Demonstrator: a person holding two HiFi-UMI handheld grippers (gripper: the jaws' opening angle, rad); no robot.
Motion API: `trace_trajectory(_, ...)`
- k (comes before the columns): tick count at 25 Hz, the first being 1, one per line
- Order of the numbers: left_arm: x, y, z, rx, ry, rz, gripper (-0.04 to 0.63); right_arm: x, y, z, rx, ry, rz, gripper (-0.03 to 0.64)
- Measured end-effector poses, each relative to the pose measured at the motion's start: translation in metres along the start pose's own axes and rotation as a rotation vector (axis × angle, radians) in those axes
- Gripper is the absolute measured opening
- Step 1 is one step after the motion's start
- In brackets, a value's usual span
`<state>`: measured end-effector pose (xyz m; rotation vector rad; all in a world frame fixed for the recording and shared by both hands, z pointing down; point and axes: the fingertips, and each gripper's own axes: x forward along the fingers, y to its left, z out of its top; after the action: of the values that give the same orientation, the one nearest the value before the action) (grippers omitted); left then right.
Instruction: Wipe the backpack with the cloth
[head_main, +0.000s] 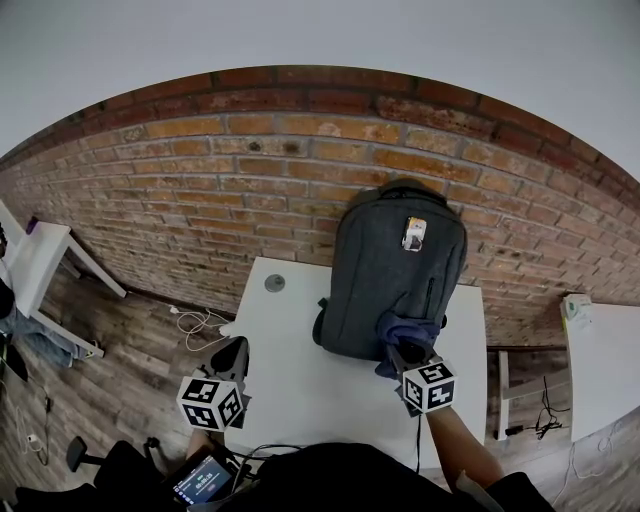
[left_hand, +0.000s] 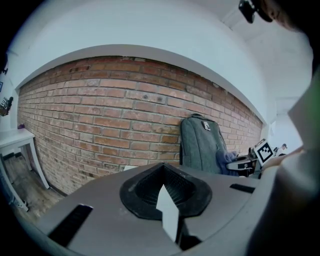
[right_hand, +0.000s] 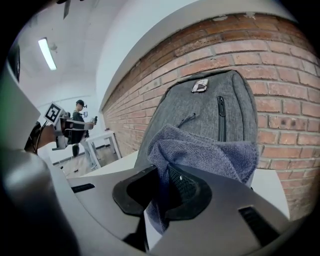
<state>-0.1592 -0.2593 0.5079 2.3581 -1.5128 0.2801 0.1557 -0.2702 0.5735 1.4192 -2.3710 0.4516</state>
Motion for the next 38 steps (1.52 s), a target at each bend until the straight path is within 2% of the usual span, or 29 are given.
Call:
trace_trajectory(16,0.004,0.004,0.000,0.008,0.007,-0.032,-0.003,0.011,0.001,-0.108,0.040,0.238,-0.057,0.048)
trace_trajectory(33,-0.012,0.033,-0.007,-0.010,0.006,0.002,-0.003,0.052,0.050,-0.086,0.030,0.223,0.017,0.048)
trace_trajectory(38,-0.014,0.046,-0.009,-0.016,0.005,0.003,-0.003,0.056,0.060,-0.067,0.013,0.178,0.023,0.048)
